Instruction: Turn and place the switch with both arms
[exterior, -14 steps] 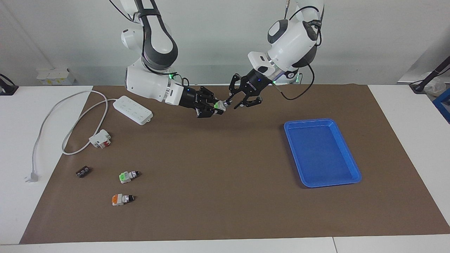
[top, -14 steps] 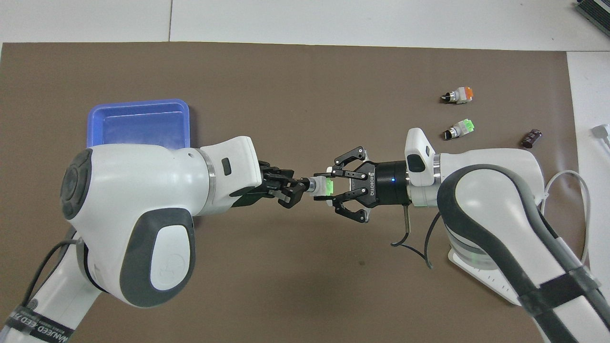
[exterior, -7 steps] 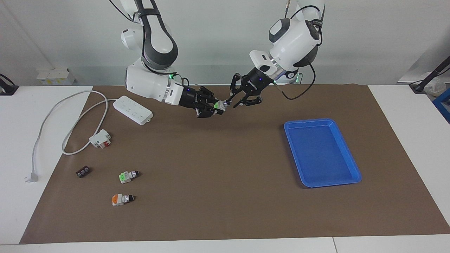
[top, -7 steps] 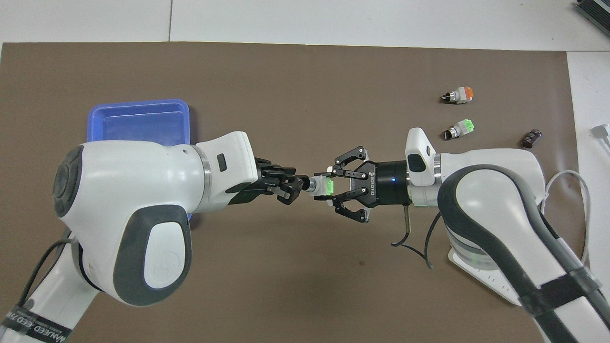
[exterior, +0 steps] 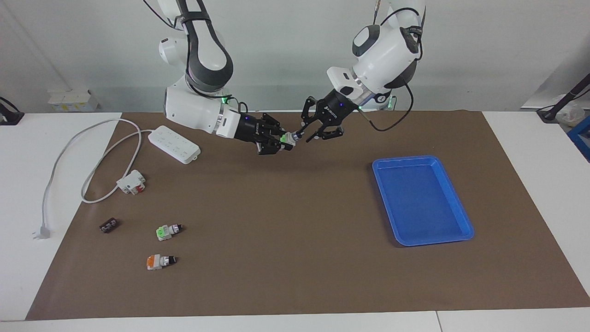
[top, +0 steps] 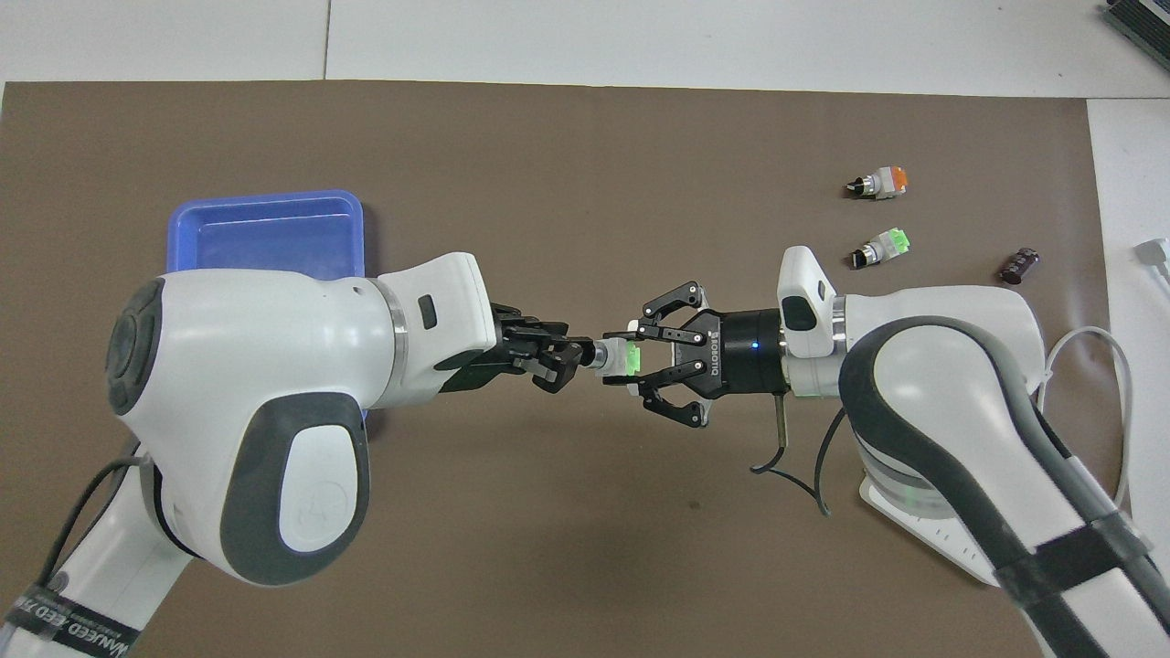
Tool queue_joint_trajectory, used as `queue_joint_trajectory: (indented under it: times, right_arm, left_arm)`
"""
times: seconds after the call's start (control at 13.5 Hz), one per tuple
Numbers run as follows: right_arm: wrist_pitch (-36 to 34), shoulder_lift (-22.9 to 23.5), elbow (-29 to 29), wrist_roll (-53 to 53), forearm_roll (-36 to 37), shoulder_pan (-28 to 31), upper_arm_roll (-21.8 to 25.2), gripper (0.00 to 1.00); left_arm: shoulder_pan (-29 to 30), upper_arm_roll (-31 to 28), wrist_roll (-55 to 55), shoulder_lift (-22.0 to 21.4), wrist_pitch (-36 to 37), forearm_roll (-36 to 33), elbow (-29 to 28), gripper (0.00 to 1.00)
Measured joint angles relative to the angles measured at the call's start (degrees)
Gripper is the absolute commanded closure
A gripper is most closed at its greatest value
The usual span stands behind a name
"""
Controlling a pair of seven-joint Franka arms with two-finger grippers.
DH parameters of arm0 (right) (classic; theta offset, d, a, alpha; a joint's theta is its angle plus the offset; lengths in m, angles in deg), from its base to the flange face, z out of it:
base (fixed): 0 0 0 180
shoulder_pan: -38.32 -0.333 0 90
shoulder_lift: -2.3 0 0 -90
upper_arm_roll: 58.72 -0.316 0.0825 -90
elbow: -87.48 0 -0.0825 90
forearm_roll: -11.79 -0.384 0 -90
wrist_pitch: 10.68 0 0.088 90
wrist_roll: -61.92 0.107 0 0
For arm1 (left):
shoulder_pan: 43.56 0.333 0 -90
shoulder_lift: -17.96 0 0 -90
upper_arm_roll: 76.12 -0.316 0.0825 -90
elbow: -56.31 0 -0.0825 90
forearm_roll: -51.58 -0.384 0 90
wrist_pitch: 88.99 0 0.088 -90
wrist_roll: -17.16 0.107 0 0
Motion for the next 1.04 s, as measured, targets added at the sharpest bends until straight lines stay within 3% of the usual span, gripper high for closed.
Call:
queue_joint_trajectory:
  times: [0.07, 1.04]
  right_arm:
    - [0.2, 0.0, -0.1, 0.0, 0.0, 0.0, 0.0, 1.0]
    - [0.5, 0.0, -0.3, 0.0, 0.0, -0.1, 0.0, 1.0]
  left_arm:
    - [-0.1, 0.1, 0.0, 0.0, 0.2, 0.2, 0.1, 1.0]
    - [-0.2, 0.1, -4.8, 0.1, 0.5, 0.3, 0.2, 1.0]
